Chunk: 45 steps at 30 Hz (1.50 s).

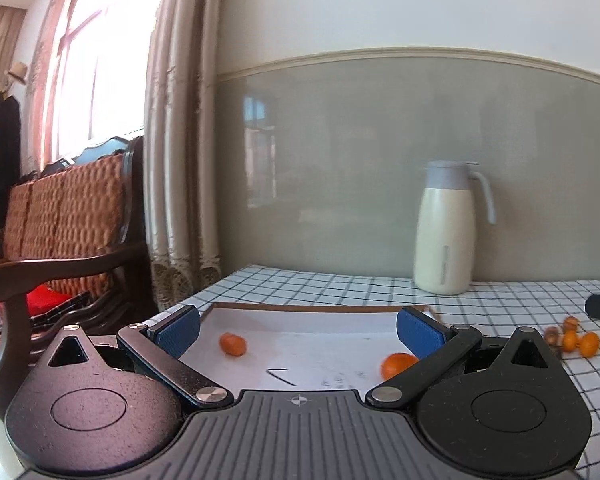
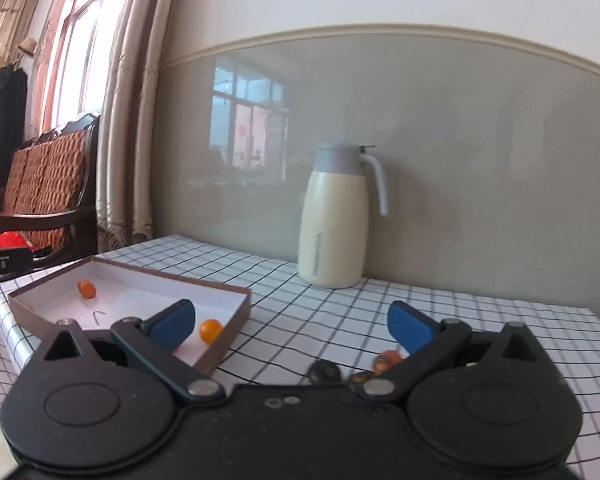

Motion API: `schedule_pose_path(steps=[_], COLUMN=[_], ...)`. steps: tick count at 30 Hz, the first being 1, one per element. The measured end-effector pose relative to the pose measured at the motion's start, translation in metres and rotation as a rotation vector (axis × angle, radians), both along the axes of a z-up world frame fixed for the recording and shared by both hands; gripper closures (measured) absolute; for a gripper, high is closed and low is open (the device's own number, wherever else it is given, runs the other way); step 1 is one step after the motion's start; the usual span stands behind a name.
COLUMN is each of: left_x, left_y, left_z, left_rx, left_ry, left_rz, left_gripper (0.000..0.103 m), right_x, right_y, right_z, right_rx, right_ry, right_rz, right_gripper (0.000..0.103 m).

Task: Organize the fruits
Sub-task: 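Withdraw both open grippers from the box toward the remaining fruit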

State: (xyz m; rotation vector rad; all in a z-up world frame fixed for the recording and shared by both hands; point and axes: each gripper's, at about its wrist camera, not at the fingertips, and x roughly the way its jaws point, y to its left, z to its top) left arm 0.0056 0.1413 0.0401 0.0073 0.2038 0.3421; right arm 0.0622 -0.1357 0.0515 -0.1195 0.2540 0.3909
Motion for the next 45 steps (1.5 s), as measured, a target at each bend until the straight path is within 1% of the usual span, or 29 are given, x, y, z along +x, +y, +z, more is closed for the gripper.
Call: schedule_pose_path(steps=[2,7,11,13,18,24,26,28,30,33,39,44,45], left_x=[0.0,0.004,0.009,0.012,0.02,0.027,0.029,0.031,0.034,0.04,0.055,0.067,0.07], left_y=[-0.009,-0.033,-0.048,-0.056,-0.077,-0.1,-0.107,-0.113,-0.118,-0.128,-0.15,-0.162,-0.165], left_z=[0.0,-0.003,-0.005,-0.007,-0.011,-0.017,-0.019,-0.02,-0.022,-0.026,-0.032,-0.033,-0.033], left_rx=[0.013,0.044,0.038,0.036,0.05,0.065,0.064,0.06,0.057,0.065,0.069,0.079,0.087], left_ry=[0.005,0.018,0.019,0.021,0.027,0.034,0.036,0.036,0.039,0.043,0.055,0.054,0.052], left_rz=[-0.023,-0.072,-0.105,-0.121,-0.161,-0.209,-0.223,-0.234,-0.248,-0.268,-0.31,-0.341,-0.345], left_gripper=[0.0,0.0,0.0,0.0,0.0,0.0,0.0,0.0,0.0,0.0,0.0,0.0,0.0], right_x=[-0.003,-0.002,-0.002,-0.001,-0.005,-0.003,-0.005,-0.007,-0.007,-0.004,0.004,0.015,0.017], right_y=[-0.011,-0.031,-0.048,-0.051,-0.064,-0.086,-0.092,-0.097,-0.098,-0.101,-0.106,-0.106,-0.108], right_z=[0.003,0.002,0.0,-0.002,-0.006,-0.011,-0.012,-0.013,-0.016,-0.019,-0.021,-0.031,-0.032], right_rx=[0.013,-0.003,0.006,-0.002,-0.038,-0.031,-0.031,-0.03,-0.042,-0.05,-0.035,-0.06,-0.064], right_ry=[-0.013,-0.012,0.011,0.041,0.051,0.104,0.102,0.1,0.101,0.111,0.113,0.142,0.15], right_rz=[-0.012,-0.072,-0.092,-0.097,-0.143,-0.189,-0.202,-0.2,-0.204,-0.205,-0.208,-0.208,-0.21], right_gripper=[0.006,0.006,0.006,0.006,0.006,0.008,0.011,0.019,0.023,0.025,0.027,0.035,0.038])
